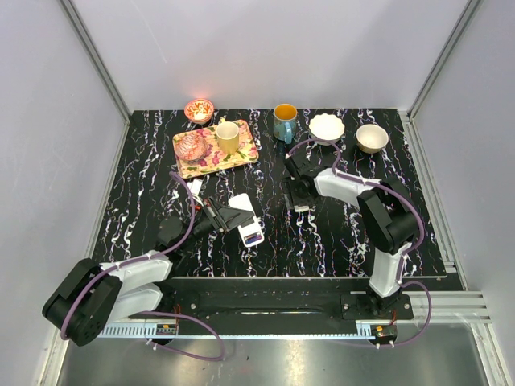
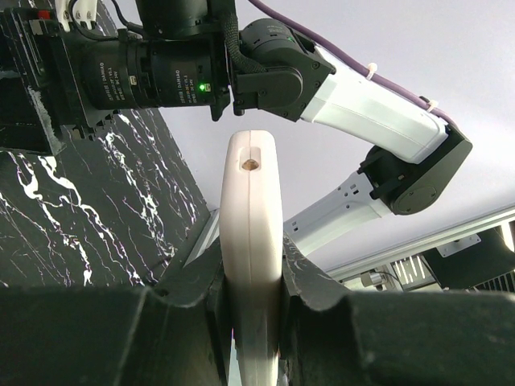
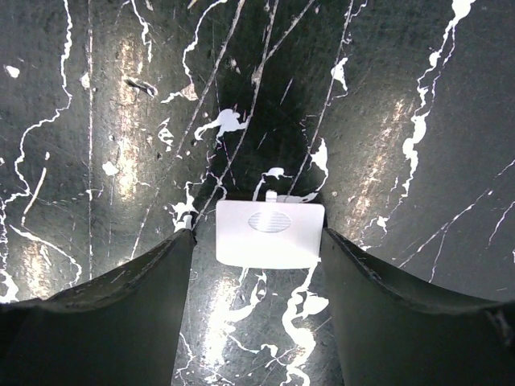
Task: Load the batteries into the remote control
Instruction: Pick up the battery cover at the center of the board.
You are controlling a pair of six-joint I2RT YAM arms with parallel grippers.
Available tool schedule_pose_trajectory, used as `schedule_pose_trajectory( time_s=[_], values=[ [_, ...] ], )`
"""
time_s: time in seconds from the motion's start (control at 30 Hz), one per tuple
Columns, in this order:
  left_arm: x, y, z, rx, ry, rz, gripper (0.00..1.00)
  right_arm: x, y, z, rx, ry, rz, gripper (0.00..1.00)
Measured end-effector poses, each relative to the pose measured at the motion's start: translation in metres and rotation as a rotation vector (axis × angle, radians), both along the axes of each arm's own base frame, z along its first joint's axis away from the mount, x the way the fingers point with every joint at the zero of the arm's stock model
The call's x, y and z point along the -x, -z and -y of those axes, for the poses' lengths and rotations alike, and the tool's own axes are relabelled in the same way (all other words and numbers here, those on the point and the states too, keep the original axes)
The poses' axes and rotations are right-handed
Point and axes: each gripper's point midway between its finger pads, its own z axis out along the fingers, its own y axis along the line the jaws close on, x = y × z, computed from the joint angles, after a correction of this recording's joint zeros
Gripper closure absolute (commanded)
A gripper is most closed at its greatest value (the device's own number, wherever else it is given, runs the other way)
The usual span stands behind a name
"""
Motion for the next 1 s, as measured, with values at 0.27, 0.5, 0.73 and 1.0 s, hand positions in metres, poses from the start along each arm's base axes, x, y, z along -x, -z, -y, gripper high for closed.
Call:
schedule_pose_trajectory(
  time_s=[0.27,0.5,0.73,1.0],
  values=[
    [0.0015,0.0055,-0.001,-0.007,0.0,-0.011,1.0,0.0004,0.0008,-0.0014,-0.008,0.017,0.001,0.3],
    [0.0019,0.0067,-0.0013,-0.009,0.0,-0.014,1.0,0.0009,0.0008,-0.001,-0.016,0.017,0.014,0.31],
    [0.002,0.006,-0.0013,-0.007,0.0,-0.012,1.0,0.0013,0.0006,-0.0007,-0.02,0.022,0.018,0.45],
    [0.0021,0.0053,-0.0014,-0.005,0.0,-0.01,1.0,0.0016,0.0,-0.001,-0.026,0.035,0.021,0.3]
  ],
)
